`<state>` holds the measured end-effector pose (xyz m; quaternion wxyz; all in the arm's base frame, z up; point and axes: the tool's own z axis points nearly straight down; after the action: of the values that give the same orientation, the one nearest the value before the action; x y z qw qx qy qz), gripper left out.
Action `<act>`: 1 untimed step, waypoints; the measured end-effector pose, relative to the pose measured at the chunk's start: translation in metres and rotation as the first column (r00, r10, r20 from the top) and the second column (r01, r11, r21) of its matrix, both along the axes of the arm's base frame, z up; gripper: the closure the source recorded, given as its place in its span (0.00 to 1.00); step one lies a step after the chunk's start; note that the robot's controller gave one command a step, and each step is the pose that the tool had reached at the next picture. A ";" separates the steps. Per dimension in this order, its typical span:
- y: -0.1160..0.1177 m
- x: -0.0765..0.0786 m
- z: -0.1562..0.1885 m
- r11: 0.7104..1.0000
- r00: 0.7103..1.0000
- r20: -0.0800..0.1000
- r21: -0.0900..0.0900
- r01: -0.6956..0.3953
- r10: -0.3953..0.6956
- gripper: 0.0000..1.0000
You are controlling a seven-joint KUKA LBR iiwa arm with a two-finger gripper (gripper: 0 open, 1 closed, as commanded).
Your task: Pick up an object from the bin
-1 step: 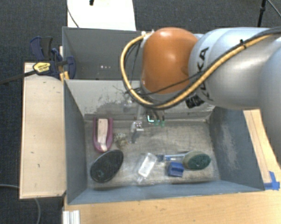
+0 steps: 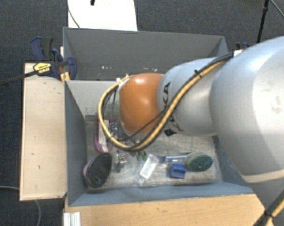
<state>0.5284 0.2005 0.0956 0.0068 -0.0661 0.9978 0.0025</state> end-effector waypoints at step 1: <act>0.014 -0.036 -0.005 0.991 0.991 0.004 0.005 0.134 -0.134 0.00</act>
Offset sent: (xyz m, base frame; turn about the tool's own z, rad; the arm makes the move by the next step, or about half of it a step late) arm -0.0413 0.0122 -0.0113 0.1337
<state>0.4922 0.2148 0.0901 0.0094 0.0010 0.9999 0.0040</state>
